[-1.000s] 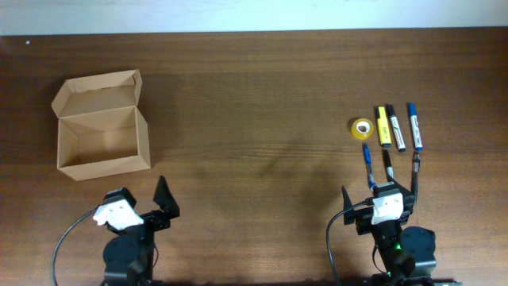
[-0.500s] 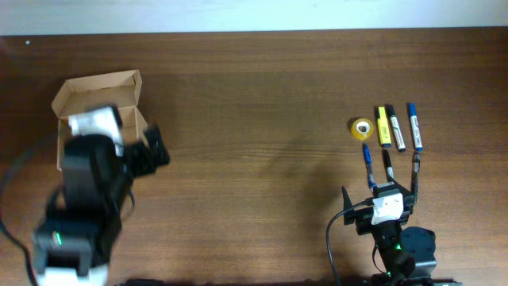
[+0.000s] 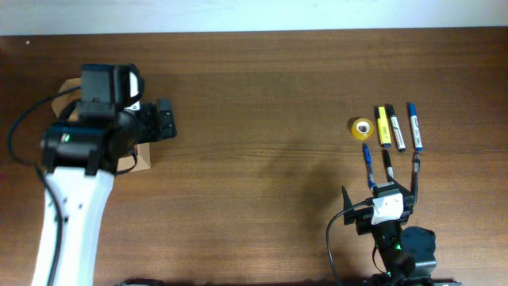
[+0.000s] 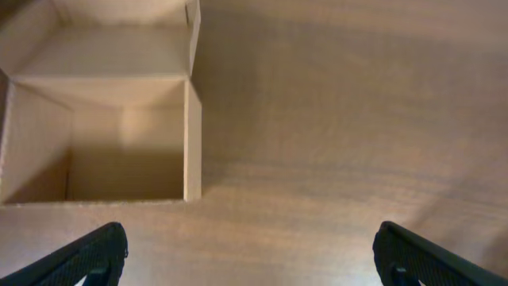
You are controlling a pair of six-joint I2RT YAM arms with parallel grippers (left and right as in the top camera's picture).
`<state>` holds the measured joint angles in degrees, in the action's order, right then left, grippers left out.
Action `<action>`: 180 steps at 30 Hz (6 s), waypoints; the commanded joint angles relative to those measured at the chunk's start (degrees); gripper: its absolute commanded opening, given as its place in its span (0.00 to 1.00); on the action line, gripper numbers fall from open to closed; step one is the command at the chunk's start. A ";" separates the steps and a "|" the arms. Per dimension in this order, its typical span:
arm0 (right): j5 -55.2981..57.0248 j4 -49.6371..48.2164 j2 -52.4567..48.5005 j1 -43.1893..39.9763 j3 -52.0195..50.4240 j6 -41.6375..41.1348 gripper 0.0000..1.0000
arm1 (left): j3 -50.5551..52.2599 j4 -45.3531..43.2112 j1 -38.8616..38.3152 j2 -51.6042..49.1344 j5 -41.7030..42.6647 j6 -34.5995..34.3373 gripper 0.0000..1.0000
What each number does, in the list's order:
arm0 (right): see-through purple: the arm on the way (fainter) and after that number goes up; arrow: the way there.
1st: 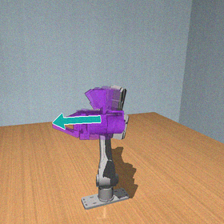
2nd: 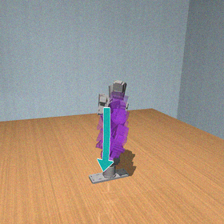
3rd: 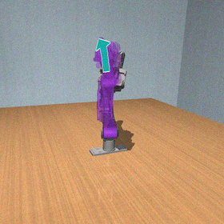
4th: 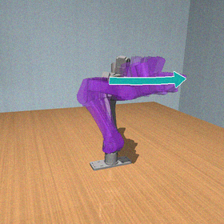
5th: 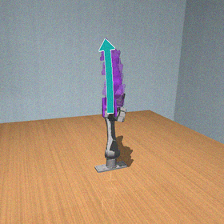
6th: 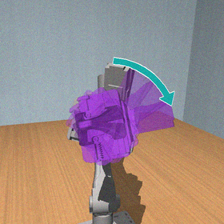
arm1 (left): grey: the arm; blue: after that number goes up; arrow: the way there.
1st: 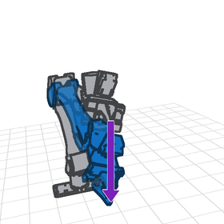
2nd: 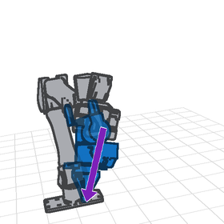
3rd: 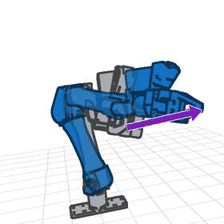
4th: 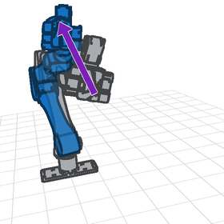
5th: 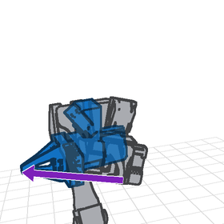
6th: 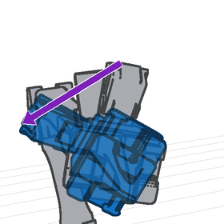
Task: Pack container
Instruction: 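Reach the left gripper to the cardboard box's right wall and grip it, then drag the box with the left gripper rightward toward the table center, then release the box and raise the left arm away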
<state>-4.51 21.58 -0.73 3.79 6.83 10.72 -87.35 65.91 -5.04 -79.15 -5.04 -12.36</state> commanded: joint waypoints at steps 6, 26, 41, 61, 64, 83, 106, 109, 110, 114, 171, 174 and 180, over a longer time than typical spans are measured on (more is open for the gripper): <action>0.09 0.00 0.59 -0.11 -0.42 -0.04 0.99 | -0.90 0.04 3.48 -12.70 -2.27 4.79 1.00; 0.09 0.02 0.59 -0.11 -0.42 -0.02 0.99 | -0.90 -7.50 11.74 -29.92 4.50 9.05 0.84; 0.09 0.00 0.59 -0.11 -0.42 -0.04 0.99 | -0.87 -9.51 11.69 -35.60 5.29 8.52 0.13; 0.09 0.00 0.59 -0.11 -0.42 -0.04 0.99 | -19.78 6.14 2.14 -35.58 1.99 -1.29 0.01; 0.09 0.00 0.59 -0.11 -0.42 -0.04 0.99 | -26.27 9.29 -3.96 -35.58 -0.87 -5.77 0.02; 0.09 0.00 0.59 -0.11 -0.42 -0.02 0.99 | -31.43 3.34 -37.05 -39.60 -6.80 -36.46 0.02; 0.09 0.00 0.59 -0.11 -0.42 -0.02 0.99 | -31.43 -8.50 -41.40 -51.54 -4.17 -28.11 0.02; 0.09 0.00 0.59 -0.11 -0.42 -0.04 0.99 | -31.43 -8.50 -41.40 -52.17 -3.80 -27.34 0.03; 0.09 0.00 0.59 -0.11 -0.42 -0.02 0.99 | -31.43 -8.59 -41.40 -52.19 -3.80 -27.32 0.06; 0.09 0.00 0.59 -0.11 -0.42 -0.02 0.99 | -31.43 -9.73 -41.31 -52.19 -3.80 -26.56 0.18; 0.76 2.58 -5.16 -0.11 7.65 -13.16 0.99 | -73.79 30.64 9.01 -52.19 -15.76 -11.96 1.00; 1.79 5.53 -14.38 -0.11 14.56 -13.14 0.99 | -73.79 30.62 9.60 -52.19 -15.74 -11.96 1.00; 3.67 16.79 -39.87 -0.11 37.03 -9.11 0.99 | -73.79 30.62 9.60 -52.19 -15.76 -11.96 1.00</action>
<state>-2.92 36.05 -31.86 3.79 34.89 -0.23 -160.24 96.47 4.36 -131.07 -20.01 -24.62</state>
